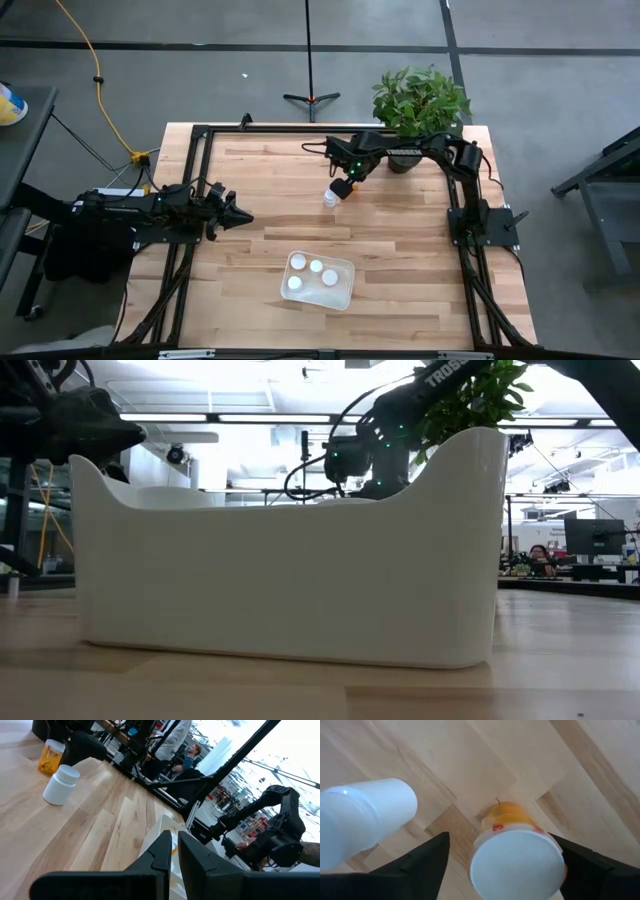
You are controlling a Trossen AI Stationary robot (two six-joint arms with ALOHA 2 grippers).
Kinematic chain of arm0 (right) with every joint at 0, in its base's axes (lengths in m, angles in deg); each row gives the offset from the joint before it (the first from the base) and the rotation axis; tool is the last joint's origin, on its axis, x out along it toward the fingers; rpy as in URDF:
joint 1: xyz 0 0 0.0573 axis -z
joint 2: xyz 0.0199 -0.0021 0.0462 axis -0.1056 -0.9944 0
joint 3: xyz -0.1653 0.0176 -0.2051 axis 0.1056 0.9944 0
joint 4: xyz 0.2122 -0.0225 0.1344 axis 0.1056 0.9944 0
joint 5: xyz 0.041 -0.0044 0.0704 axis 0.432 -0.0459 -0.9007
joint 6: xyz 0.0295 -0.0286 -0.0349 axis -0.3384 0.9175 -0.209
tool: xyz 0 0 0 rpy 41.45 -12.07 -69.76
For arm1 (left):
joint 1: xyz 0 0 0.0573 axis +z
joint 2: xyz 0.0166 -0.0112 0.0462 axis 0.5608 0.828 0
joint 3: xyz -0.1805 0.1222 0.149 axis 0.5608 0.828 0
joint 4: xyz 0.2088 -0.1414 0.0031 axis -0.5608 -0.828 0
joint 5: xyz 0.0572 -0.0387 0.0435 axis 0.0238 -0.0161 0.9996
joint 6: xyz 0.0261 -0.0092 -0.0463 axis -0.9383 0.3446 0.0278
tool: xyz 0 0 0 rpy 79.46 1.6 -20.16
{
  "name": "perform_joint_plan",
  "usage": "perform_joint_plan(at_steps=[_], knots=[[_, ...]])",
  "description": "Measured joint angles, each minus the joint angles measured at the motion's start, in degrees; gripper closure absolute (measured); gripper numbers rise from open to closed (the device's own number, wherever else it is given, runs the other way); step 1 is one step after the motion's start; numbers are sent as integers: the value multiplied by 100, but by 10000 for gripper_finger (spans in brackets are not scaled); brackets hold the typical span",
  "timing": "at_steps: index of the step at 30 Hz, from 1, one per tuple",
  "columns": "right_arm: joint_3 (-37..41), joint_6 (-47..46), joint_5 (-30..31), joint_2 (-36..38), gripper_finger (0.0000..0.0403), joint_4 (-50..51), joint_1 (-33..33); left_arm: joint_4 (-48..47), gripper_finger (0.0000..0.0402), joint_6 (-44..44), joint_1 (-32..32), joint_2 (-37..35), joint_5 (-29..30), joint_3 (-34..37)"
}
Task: Pick and place pill bottles into a basket
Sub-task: Put the orange medicine bottle into the container
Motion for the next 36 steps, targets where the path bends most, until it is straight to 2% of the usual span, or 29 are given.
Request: perform_joint_plan(at_steps=[14,24,36], knots=[[0,0,4,0,207,8,0,0,334,0,1,1,2,0],[-154,-11,50,0,207,175,-7,0,334,-2,2,1,2,0],[-1756,5,538,2,208,1067,-44,0,334,-2,-1,1,2,0]])
